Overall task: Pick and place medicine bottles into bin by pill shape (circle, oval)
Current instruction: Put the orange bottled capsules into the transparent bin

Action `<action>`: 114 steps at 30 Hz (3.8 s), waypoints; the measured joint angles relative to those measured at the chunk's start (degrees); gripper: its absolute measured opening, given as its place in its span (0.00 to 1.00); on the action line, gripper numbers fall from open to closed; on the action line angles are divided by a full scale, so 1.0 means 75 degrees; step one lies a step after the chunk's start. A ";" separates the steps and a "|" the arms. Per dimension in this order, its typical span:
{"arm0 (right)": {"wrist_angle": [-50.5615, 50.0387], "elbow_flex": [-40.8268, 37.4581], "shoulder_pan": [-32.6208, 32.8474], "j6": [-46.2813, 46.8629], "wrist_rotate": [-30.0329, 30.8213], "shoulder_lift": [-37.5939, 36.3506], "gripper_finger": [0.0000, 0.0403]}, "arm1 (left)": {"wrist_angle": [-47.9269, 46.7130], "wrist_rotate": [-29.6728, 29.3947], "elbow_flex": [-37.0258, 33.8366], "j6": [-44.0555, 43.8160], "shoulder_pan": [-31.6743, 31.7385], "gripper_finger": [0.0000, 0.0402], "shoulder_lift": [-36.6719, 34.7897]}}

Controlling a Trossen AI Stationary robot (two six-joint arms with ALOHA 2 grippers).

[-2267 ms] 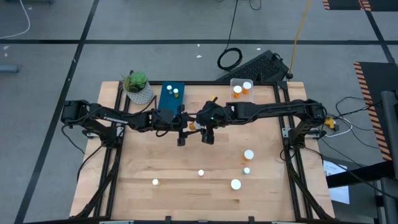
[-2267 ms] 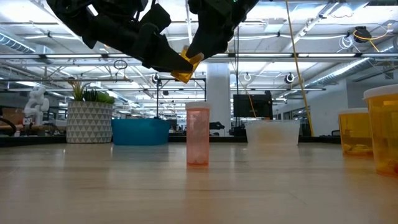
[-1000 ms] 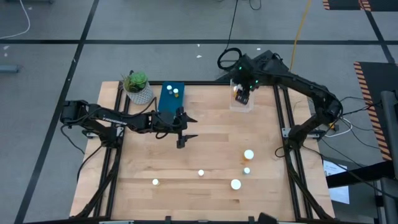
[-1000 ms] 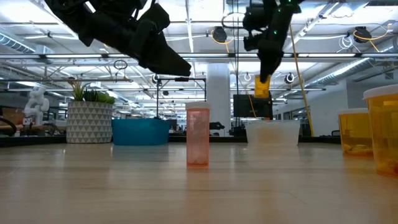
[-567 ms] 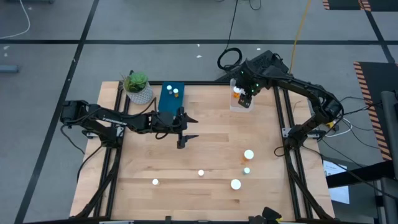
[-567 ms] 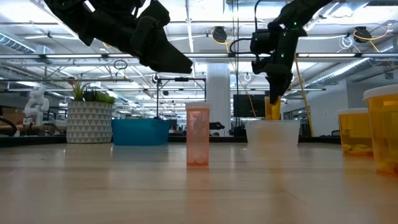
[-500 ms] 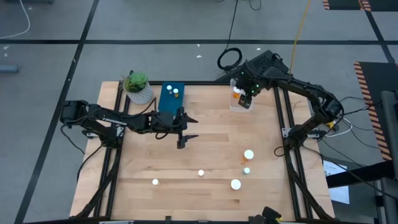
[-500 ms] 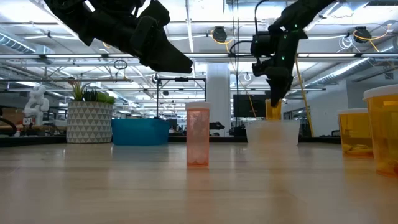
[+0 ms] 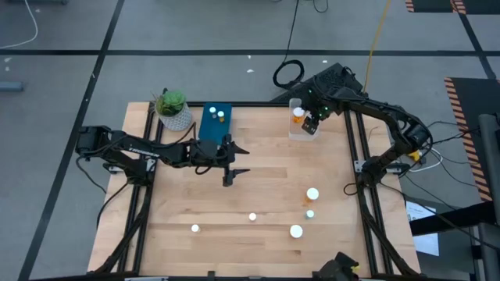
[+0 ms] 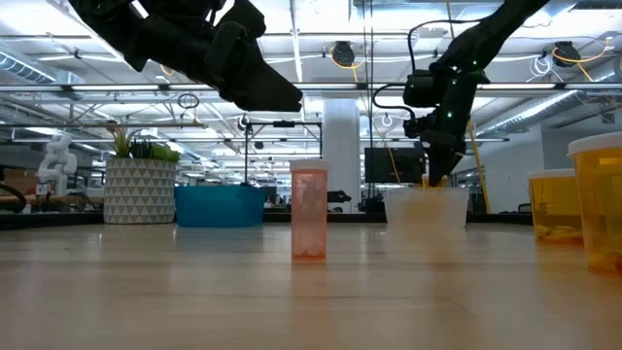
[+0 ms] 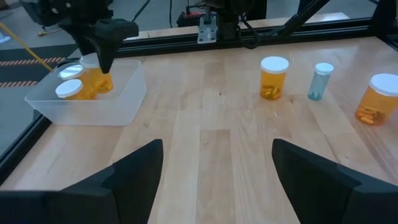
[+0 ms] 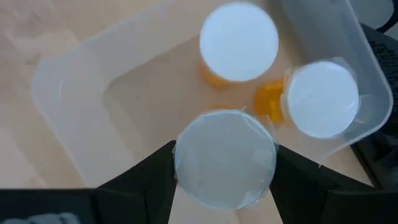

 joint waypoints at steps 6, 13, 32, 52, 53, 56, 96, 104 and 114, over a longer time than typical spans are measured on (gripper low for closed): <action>0.0122 -0.0005 -0.0016 -0.0047 0.0001 0.0029 0.53 | 0.0044 0.0003 0.0000 -0.0003 0.0000 0.75 0.0000; 0.0180 -0.0005 -0.0013 -0.0005 0.0020 0.0471 0.53 | 0.0041 0.0118 0.0000 -0.0030 -0.0022 0.74 0.0000; 0.0301 -0.0005 -0.0013 0.0130 0.0623 0.0533 0.67 | 0.0044 0.0152 0.0000 0.0086 -0.0085 0.74 0.0000; -0.0818 0.0004 0.0725 0.1486 0.0598 -0.1399 0.69 | 0.0041 0.0146 0.0000 -0.0052 -0.0085 0.74 0.0003; -0.0914 0.0004 0.0901 0.1673 0.0520 -0.1625 0.69 | 0.0038 0.0146 0.0000 -0.0052 -0.0085 0.74 0.0003; -0.0936 -0.0046 0.1703 0.2261 0.0382 -0.2343 0.69 | 0.0038 0.0146 0.0000 -0.0052 -0.0085 0.74 0.0003; -0.1132 -0.1519 0.8972 0.6372 0.0679 -0.2244 0.69 | -0.0323 0.0096 0.0000 -0.0340 -0.0087 0.74 0.0003; -0.1155 -0.1515 0.8966 0.6369 0.0587 -0.1979 0.72 | -0.0327 0.0096 0.0000 -0.0318 -0.0087 0.74 0.0003; -0.1138 -0.1523 0.8963 0.6318 0.0585 -0.1667 0.85 | -0.0376 0.0098 0.0000 -0.0312 -0.0087 0.74 0.0003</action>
